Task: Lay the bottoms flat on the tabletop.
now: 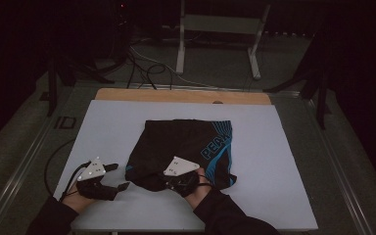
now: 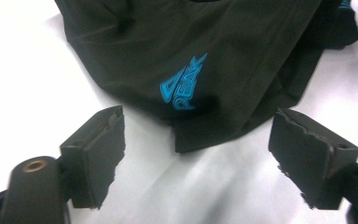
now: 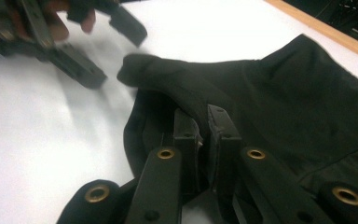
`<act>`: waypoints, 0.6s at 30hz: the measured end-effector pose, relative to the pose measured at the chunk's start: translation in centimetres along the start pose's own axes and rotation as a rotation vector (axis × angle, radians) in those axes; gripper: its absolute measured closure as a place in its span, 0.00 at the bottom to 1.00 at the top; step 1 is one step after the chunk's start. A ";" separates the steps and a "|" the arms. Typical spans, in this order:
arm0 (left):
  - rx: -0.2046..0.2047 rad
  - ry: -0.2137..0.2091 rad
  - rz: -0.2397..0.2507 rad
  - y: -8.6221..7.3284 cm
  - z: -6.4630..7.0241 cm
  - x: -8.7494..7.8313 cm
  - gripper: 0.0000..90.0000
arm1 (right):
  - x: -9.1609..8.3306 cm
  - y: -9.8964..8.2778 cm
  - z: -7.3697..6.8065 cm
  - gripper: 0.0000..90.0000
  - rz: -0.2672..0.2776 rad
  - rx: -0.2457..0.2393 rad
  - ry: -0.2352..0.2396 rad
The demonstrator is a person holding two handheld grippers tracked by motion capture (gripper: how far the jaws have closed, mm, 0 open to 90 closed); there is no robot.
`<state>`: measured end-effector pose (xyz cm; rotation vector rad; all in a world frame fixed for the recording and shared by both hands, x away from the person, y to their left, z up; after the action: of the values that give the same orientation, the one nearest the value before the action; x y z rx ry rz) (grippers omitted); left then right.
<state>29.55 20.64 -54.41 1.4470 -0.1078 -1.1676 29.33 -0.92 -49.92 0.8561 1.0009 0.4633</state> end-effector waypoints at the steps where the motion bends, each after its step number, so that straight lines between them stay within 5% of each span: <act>1: 0.006 0.003 -0.008 0.0 0.2 0.2 0.22 | -0.2 0.1 0.1 0.94 0.006 0.000 -0.002; 7: 0.099 0.060 -0.023 0.2 1.7 1.5 0.25 | -0.9 0.5 0.6 0.94 0.029 0.001 -0.011; 12: 0.102 0.124 -0.028 0.1 1.2 2.0 0.41 | -1.2 0.7 0.8 0.94 0.042 0.003 -0.004; 13: 0.110 0.169 -0.021 0.1 0.8 1.9 0.41 | -1.2 0.8 0.8 0.94 0.044 0.001 -0.003; 15: 0.109 0.187 0.006 0.4 0.7 1.5 0.69 | -1.6 1.0 1.0 0.94 0.057 0.008 -0.003; 18: 0.102 0.165 0.052 1.3 0.8 0.4 0.95 | -2.1 1.2 1.3 0.94 0.065 0.004 -0.009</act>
<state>29.91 19.47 -53.46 1.6154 -0.0910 -1.0086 29.48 -2.15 -47.52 0.8955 0.9683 0.5127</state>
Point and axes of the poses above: each handheld gripper's, and its own axes: x roughly forward along the jaws, y roughly out of its top, z roughly to its right, the point moved 6 cm from there along x, roughly forward along the jaws, and after that the axes turned 13 degrees about -x, right-handed, at the moved point
